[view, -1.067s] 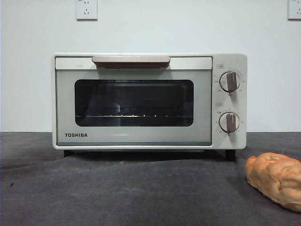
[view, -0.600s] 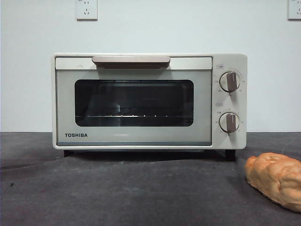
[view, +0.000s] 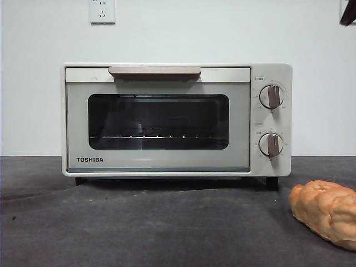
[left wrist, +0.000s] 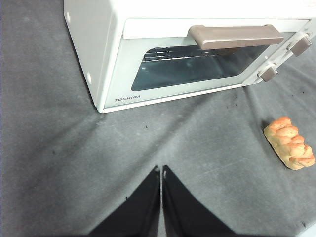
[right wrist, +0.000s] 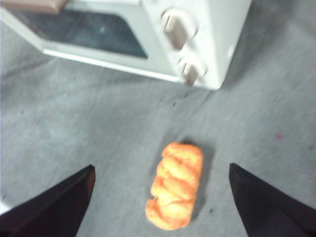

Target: The left arm flap open the oven, the right arm pick bread and place it into oven, the left arm flap close the oven

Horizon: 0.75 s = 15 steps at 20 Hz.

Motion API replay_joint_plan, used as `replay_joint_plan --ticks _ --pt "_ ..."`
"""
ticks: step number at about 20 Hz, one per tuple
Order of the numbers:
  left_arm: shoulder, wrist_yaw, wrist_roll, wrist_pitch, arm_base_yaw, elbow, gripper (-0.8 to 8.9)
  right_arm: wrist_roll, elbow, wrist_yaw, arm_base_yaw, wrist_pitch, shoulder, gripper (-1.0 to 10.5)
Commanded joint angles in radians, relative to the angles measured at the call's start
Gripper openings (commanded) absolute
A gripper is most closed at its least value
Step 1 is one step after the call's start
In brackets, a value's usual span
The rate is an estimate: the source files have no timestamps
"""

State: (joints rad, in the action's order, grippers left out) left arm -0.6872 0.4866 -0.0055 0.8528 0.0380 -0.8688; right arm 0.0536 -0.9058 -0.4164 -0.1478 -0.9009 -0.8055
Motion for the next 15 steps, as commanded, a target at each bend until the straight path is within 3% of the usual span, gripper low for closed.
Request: replay_joint_plan --ticks 1,10,15 --pt "-0.005 0.005 0.017 -0.010 0.002 -0.020 0.16 0.039 0.020 0.031 -0.047 0.017 -0.033 4.3" --pt "-0.005 0.005 0.017 -0.009 0.002 -0.020 0.16 0.231 0.285 0.225 -0.268 0.302 -0.129 4.3" --pt "-0.005 0.005 0.017 -0.009 0.002 -0.020 0.16 0.277 0.337 0.365 -0.383 0.414 -0.243 4.3"
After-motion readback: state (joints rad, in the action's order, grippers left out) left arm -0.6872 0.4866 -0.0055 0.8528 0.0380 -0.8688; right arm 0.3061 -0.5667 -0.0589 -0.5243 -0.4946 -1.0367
